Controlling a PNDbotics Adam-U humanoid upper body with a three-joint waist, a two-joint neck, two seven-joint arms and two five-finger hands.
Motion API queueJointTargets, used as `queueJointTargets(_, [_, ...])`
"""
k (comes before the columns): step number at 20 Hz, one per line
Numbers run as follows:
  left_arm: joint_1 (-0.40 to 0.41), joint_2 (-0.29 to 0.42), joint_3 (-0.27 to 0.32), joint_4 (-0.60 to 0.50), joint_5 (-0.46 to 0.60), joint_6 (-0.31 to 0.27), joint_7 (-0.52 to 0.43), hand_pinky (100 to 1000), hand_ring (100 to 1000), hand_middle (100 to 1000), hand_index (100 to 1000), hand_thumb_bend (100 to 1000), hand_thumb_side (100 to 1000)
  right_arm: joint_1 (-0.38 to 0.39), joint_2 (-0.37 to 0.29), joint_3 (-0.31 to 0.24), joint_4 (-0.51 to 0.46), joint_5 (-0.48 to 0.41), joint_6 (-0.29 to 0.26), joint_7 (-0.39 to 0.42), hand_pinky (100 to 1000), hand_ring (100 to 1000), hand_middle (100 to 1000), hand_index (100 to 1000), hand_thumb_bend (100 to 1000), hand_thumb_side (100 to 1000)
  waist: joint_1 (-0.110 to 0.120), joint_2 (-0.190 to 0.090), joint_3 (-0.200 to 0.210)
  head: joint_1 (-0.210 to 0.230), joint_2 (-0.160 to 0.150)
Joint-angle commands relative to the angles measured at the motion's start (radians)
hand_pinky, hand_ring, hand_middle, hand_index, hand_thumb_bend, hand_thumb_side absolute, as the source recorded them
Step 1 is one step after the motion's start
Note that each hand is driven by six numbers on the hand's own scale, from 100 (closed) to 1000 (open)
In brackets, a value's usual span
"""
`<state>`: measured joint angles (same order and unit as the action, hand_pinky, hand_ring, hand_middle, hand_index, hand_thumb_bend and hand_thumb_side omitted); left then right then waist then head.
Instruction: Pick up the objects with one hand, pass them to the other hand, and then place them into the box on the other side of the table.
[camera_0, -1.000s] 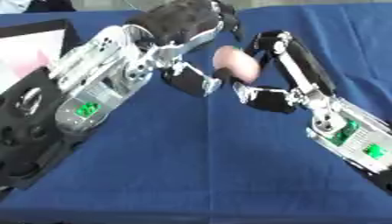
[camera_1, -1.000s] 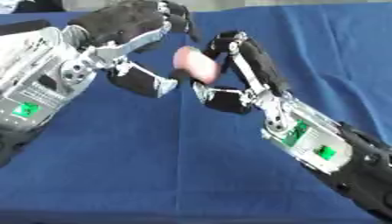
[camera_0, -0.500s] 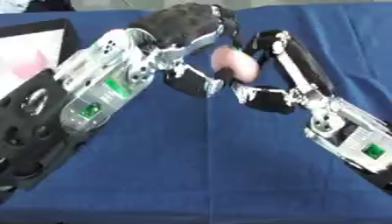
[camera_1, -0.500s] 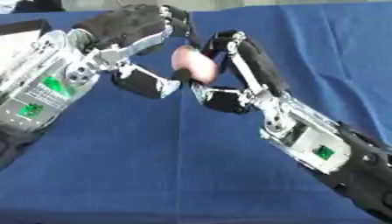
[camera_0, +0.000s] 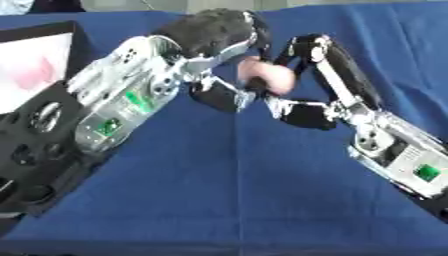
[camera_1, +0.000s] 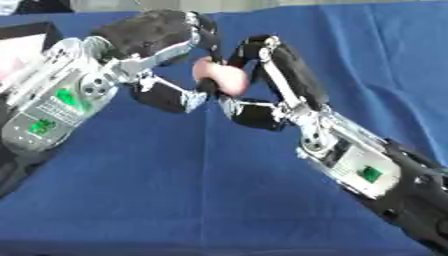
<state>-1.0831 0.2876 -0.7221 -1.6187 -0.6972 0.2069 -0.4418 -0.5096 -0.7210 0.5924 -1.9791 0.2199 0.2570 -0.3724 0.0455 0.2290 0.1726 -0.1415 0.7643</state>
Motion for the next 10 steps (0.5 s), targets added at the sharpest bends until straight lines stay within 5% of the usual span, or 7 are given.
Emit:
queueJointTargets(1, [-0.014, 0.003, 0.004, -0.006, -0.013, -0.005, 0.011, 799, 680, 593, 503, 100, 128, -0.013, -0.012, -0.012, -0.021, 0.007, 0.001, -0.007, 414, 624, 463, 479, 100, 100, -0.003, -0.016, 0.001, 0.001, 0.006])
queueJointTargets(10, [-0.015, 0.002, 0.004, -0.013, -0.034, -0.008, 0.022, 778, 648, 534, 414, 100, 133, -0.009, -0.012, -0.011, -0.021, 0.006, 0.021, -0.031, 423, 644, 485, 515, 128, 100, -0.004, -0.016, -0.001, -0.002, 0.006])
